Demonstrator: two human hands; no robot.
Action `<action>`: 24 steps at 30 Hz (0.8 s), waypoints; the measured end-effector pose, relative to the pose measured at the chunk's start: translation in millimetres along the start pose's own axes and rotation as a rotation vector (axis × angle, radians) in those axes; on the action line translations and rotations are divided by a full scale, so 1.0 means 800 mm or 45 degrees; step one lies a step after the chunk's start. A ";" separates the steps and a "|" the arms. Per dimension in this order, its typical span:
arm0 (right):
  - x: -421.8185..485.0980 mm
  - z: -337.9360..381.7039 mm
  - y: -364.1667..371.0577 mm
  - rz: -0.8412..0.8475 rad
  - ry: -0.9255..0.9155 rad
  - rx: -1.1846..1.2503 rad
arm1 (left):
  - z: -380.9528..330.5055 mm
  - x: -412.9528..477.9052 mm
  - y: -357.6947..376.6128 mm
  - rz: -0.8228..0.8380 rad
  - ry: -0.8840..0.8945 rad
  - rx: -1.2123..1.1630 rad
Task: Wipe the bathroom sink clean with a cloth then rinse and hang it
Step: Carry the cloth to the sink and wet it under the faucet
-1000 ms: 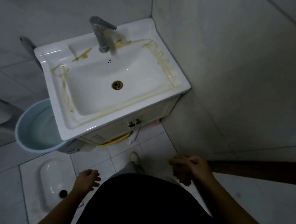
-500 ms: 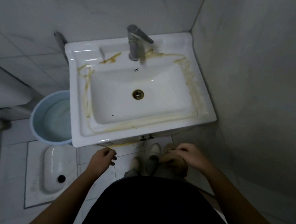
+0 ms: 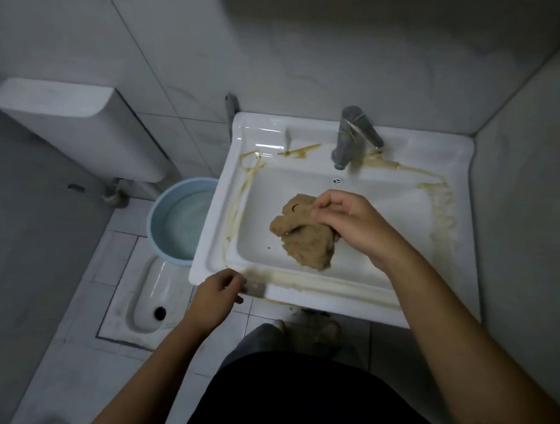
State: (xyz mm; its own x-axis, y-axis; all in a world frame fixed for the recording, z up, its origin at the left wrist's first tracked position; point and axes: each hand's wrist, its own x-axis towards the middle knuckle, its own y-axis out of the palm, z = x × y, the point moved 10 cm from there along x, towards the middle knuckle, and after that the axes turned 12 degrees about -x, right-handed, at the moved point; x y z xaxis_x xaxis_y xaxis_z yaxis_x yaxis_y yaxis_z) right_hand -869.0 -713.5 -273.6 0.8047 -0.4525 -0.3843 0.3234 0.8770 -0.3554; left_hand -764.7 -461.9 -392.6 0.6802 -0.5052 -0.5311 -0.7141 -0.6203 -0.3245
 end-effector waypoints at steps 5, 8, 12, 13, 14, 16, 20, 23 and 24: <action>0.056 -0.061 -0.015 -0.208 0.103 -0.171 | -0.039 0.031 0.006 0.023 0.053 0.022; 0.075 -0.147 -0.012 -0.251 0.306 -0.290 | -0.059 0.061 0.018 0.093 0.066 0.055; 0.070 -0.250 0.027 0.047 0.491 -0.578 | -0.067 0.104 0.038 0.209 0.049 0.124; 0.069 -0.262 0.032 0.089 0.501 -0.613 | -0.067 0.117 0.045 0.241 0.042 0.149; 0.070 -0.271 0.032 0.081 0.511 -0.636 | -0.065 0.130 0.052 0.272 0.030 0.172; 0.076 -0.281 0.013 -0.065 0.553 -0.686 | -0.057 0.160 0.072 0.344 -0.010 0.227; 0.090 -0.295 -0.025 -0.379 0.610 -0.658 | -0.047 0.220 0.130 0.471 -0.040 0.408; 0.113 -0.313 -0.017 -0.248 0.631 -0.624 | -0.045 0.252 0.180 0.531 -0.038 0.494; 0.121 -0.319 -0.008 -0.168 0.610 -0.652 | -0.042 0.258 0.197 0.549 -0.033 0.529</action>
State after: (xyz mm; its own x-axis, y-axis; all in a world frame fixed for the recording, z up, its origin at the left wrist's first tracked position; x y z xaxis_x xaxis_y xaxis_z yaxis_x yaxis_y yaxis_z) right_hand -920.2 -804.2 -525.6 0.4297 -0.6738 -0.6012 0.0337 0.6773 -0.7350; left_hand -731.1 -684.1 -526.9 0.3140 -0.6413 -0.7001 -0.9333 -0.0730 -0.3517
